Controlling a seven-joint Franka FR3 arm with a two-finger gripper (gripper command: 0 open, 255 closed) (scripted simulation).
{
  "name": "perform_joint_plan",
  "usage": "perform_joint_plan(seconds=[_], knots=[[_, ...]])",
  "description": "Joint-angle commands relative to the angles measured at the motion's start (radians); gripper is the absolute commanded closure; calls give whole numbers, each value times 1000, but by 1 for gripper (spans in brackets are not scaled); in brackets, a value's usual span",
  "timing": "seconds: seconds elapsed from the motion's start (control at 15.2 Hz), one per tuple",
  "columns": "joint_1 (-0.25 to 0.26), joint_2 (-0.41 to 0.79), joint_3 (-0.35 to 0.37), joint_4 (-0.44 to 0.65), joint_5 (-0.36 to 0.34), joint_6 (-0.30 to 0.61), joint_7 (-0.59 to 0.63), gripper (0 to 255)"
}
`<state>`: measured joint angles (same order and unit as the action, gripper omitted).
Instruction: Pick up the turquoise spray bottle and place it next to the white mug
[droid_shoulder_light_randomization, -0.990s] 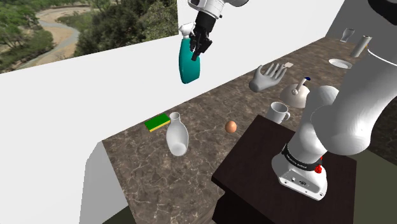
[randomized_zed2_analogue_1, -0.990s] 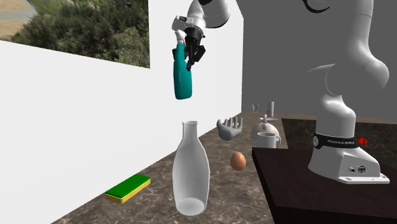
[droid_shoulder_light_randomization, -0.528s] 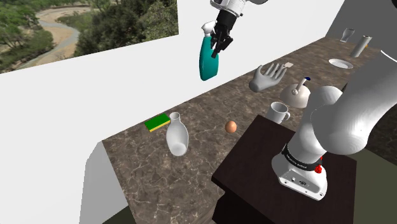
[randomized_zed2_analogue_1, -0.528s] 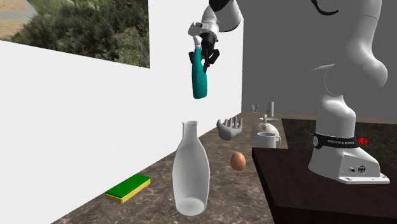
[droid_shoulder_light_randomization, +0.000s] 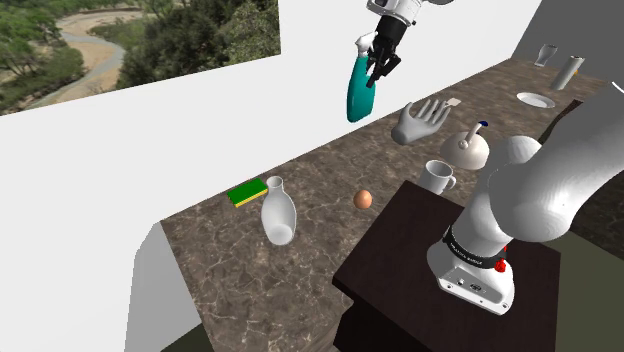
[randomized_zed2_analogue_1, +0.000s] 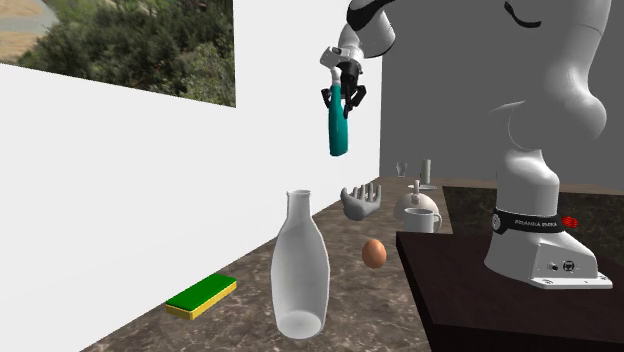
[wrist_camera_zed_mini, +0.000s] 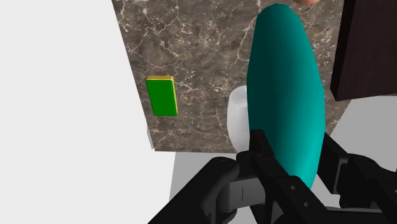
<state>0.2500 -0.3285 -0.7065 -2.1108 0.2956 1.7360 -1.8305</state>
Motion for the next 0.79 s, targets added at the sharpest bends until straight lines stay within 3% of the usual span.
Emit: perform_joint_plan(seconds=[0.0,0.73], knots=[[-20,-8,-32,14,-21,-36,-36,255],[-85,62,-259,144,-80,-202,-292,255]])
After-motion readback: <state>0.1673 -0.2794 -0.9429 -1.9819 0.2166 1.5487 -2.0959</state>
